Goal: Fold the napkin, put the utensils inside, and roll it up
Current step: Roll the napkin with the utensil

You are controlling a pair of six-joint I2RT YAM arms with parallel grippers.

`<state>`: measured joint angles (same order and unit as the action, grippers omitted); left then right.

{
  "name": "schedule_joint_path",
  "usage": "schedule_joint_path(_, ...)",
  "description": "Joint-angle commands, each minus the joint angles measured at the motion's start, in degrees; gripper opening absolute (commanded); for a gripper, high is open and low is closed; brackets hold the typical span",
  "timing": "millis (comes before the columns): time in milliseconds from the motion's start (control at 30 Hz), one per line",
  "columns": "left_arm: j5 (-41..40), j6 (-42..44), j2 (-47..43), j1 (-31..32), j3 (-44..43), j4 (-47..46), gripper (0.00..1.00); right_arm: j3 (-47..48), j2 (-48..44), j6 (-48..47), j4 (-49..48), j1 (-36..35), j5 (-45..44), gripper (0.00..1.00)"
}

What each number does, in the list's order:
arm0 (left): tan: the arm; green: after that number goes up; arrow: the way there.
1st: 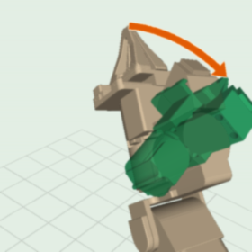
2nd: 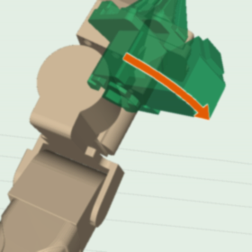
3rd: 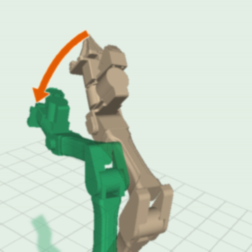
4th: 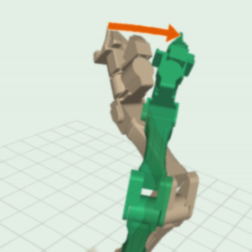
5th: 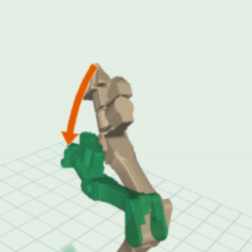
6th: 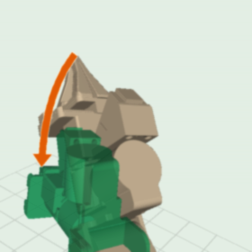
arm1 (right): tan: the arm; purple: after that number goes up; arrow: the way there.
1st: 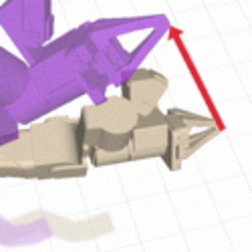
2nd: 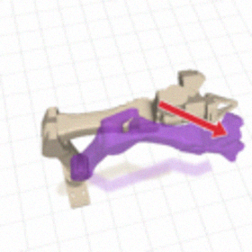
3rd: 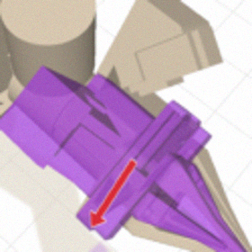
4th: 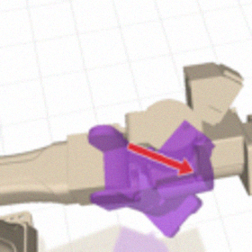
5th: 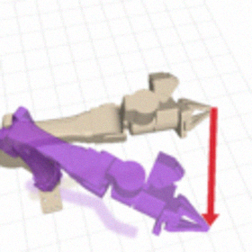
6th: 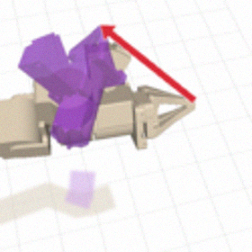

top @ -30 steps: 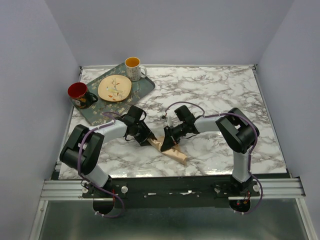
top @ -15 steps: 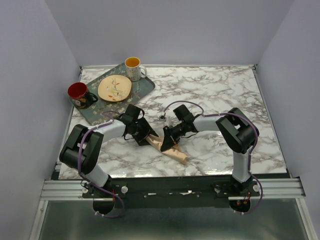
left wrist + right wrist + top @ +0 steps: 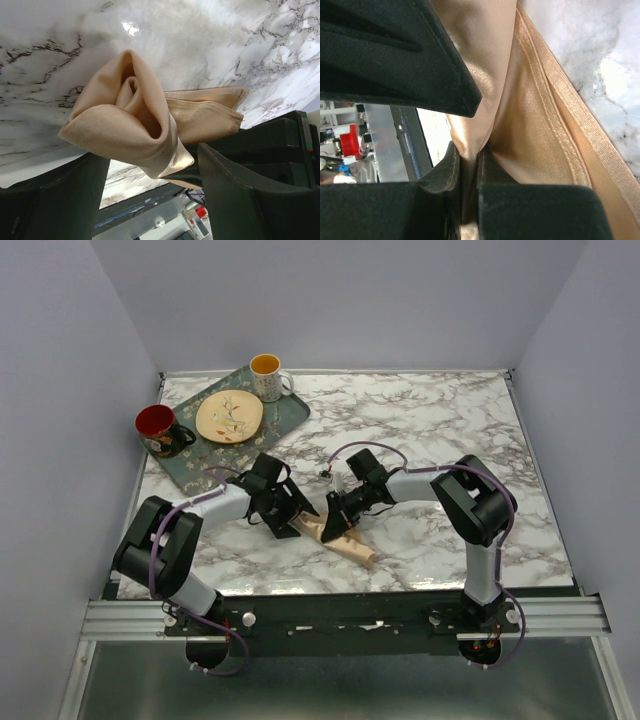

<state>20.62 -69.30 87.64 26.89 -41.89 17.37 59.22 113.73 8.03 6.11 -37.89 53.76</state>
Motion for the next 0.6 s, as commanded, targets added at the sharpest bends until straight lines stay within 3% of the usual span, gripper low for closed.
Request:
schedule_joint_path(0, -1.98, -1.02, 3.59, 0.96, 1.73, 0.57, 0.8, -0.42, 2.64, -0.48, -0.13, 0.1, -6.47, 0.01)
schedule_joint_path(233, -3.13, -1.54, 9.48, 1.32, -0.12, -2.16, 0.68, -0.69, 1.23, -1.7, -0.05, 0.01, -8.31, 0.01)
schedule_joint_path(433, -4.27, -0.49, 11.42, 1.49, 1.72, -2.34, 0.46, 0.46, -1.14, -3.37, 3.81, -0.08, -13.49, 0.08)
schedule_joint_path(567, -5.33, 0.56, 10.71, 1.58, 1.64, -0.76, 0.39, 1.59, -2.46, -4.6, 6.63, -0.52, -16.75, 0.13)
